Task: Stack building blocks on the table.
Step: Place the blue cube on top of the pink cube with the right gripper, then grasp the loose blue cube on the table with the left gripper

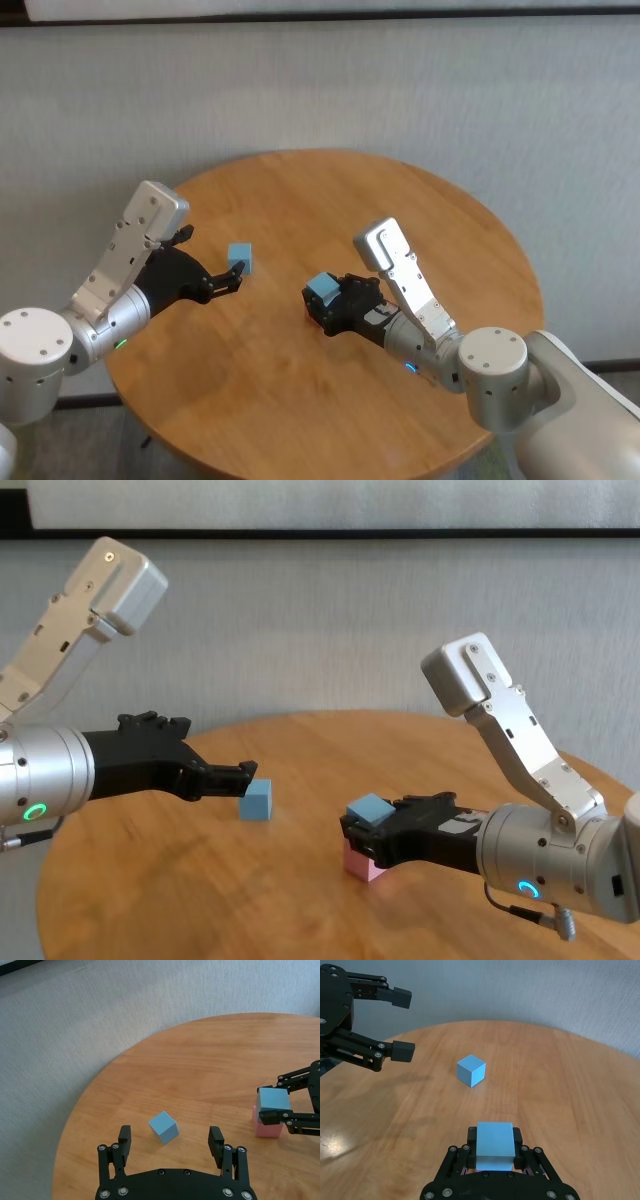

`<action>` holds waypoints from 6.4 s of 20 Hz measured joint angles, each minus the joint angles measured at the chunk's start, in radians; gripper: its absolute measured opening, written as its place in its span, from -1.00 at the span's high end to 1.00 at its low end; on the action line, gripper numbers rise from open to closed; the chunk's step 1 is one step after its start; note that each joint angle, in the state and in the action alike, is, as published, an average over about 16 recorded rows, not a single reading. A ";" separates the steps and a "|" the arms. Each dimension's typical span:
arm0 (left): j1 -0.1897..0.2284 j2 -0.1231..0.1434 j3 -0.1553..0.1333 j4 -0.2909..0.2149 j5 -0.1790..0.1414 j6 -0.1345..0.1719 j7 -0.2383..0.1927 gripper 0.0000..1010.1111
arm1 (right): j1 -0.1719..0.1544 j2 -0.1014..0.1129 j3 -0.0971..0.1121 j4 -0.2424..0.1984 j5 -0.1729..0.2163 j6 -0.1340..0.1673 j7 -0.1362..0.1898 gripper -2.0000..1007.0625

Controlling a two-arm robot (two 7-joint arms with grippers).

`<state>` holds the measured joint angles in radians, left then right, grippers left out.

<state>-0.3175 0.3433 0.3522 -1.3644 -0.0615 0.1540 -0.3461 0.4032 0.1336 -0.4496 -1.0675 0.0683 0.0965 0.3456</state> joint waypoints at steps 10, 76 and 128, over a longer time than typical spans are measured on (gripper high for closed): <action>0.000 0.000 0.000 0.000 0.000 0.000 0.000 -0.98 | 0.003 -0.010 -0.001 0.001 -0.011 0.002 -0.005 0.26; -0.109 -0.138 -0.066 0.174 0.041 0.134 0.102 -0.98 | -0.024 0.101 0.184 -0.073 0.064 0.000 -0.054 -1.00; -0.262 -0.257 -0.021 0.498 0.094 0.032 0.073 -0.98 | -0.025 0.100 0.184 -0.075 0.065 -0.001 -0.054 -1.00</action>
<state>-0.5793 0.0862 0.3313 -0.8660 0.0327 0.1856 -0.2726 0.3780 0.2333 -0.2651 -1.1422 0.1336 0.0955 0.2917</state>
